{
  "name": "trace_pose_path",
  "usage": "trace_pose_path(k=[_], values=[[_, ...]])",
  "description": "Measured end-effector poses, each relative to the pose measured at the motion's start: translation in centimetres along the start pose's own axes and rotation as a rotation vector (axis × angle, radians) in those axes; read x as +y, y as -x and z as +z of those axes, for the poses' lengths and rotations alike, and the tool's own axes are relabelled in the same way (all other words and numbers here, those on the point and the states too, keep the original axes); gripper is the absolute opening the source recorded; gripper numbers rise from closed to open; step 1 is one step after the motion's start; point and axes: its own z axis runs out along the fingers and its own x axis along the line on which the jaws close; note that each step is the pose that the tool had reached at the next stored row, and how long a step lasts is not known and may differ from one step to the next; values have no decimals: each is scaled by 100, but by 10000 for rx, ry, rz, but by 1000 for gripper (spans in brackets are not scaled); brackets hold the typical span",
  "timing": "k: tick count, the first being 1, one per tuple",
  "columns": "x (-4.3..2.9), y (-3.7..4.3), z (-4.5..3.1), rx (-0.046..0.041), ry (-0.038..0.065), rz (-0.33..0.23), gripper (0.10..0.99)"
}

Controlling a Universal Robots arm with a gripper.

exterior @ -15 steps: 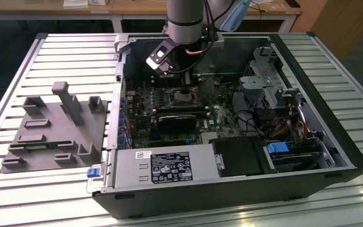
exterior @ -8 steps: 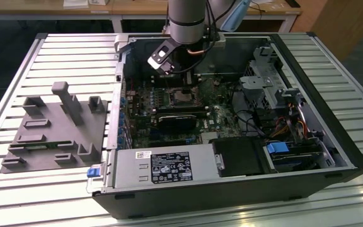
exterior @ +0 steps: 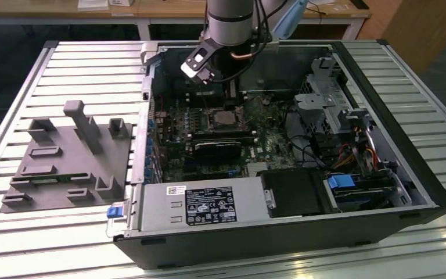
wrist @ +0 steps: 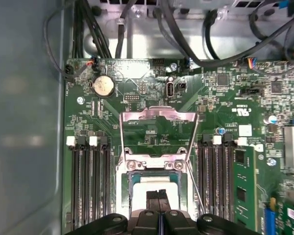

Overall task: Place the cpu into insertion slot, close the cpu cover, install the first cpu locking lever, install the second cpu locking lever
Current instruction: 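Place the cpu into insertion slot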

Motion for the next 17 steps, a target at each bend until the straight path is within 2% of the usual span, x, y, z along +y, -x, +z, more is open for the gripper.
trace_pose_path(k=[9,17], values=[[14,6,-214,0,0,0,102],[16,6,-237,0,0,-1,102]])
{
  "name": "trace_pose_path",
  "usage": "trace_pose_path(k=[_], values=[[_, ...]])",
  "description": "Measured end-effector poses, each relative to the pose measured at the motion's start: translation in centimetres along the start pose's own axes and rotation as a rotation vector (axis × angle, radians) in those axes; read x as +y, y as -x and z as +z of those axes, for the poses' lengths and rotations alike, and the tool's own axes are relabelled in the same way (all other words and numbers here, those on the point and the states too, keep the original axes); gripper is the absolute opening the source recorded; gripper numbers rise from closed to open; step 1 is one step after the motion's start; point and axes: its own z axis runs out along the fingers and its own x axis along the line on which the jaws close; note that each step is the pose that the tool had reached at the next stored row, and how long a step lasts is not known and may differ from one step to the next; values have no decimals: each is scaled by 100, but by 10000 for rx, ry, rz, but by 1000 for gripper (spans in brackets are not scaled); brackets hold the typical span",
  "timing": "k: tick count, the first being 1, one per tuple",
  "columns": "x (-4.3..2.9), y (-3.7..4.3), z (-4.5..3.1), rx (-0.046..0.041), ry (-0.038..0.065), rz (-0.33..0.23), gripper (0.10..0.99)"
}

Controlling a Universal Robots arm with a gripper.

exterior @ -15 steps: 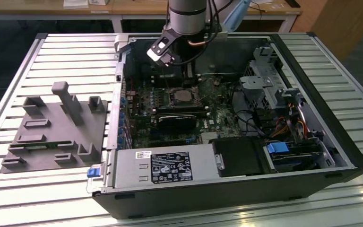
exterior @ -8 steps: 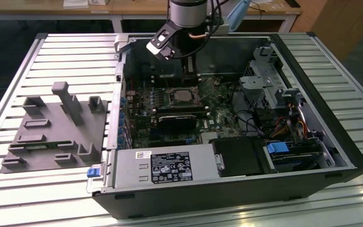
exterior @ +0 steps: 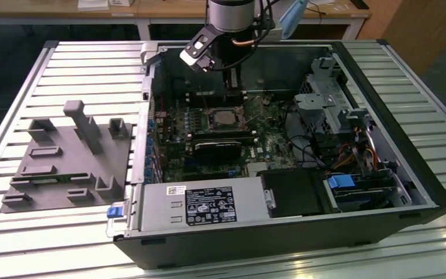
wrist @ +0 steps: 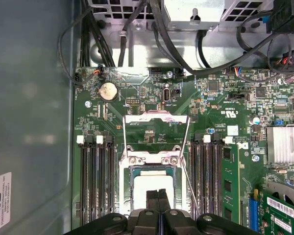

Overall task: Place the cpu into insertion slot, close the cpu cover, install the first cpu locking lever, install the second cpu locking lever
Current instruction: 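Place the cpu into insertion slot, then close the cpu cover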

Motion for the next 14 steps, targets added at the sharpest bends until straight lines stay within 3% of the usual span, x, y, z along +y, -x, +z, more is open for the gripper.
trace_pose_path(k=[14], values=[[0,0,-2,0,0,0,102]])
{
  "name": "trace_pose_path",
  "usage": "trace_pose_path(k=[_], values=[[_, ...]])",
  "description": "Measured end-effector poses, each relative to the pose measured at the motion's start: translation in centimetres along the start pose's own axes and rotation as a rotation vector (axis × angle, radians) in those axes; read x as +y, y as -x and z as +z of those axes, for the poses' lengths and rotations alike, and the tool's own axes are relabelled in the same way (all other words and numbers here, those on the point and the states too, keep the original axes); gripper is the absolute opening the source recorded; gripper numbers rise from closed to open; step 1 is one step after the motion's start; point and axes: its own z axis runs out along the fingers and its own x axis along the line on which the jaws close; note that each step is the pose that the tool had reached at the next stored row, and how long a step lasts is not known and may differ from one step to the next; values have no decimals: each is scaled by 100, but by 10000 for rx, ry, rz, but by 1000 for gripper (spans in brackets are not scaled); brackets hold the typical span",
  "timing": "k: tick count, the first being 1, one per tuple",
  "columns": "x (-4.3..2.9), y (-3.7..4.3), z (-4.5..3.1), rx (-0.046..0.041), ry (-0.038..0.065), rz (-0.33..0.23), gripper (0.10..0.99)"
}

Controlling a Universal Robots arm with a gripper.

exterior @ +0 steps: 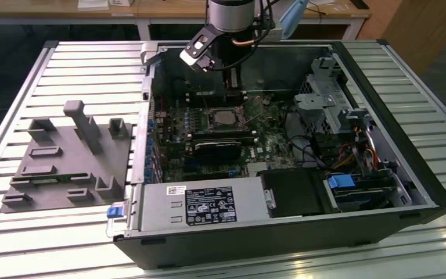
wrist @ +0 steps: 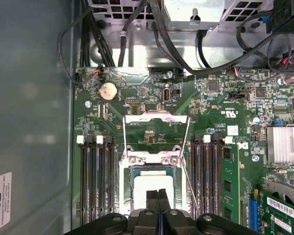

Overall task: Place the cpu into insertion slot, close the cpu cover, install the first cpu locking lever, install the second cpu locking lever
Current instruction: 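Close the cpu cover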

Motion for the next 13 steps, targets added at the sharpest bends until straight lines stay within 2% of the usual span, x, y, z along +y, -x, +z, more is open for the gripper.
trace_pose_path(k=[7,13], values=[[1,1,-14,-5,-2,0,102],[6,3,-95,-4,0,0,102]])
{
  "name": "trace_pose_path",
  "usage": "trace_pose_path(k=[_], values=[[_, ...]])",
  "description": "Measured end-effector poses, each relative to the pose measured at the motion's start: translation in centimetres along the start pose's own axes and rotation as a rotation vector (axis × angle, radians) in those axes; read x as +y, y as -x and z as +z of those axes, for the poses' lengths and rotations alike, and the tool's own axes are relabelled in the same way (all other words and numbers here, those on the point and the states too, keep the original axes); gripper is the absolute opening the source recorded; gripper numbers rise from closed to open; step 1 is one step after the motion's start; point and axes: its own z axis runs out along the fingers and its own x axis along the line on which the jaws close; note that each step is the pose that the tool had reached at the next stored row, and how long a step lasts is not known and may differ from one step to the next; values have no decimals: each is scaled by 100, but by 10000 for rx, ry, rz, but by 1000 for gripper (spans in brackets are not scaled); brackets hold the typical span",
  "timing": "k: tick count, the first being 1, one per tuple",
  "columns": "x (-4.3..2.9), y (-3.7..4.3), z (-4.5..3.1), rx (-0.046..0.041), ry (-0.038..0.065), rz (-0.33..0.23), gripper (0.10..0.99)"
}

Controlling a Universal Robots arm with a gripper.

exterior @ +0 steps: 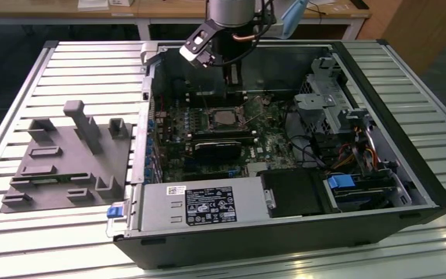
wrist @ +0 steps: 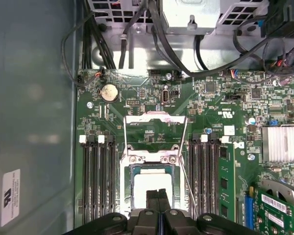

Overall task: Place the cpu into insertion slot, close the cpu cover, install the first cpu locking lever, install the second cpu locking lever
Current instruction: 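Close the cpu cover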

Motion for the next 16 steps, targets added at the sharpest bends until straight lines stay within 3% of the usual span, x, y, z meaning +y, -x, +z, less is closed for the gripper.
trace_pose_path(k=[7,16], values=[[38,-1,-8,1,0,0,102],[309,-8,10,1,-13,0,102]])
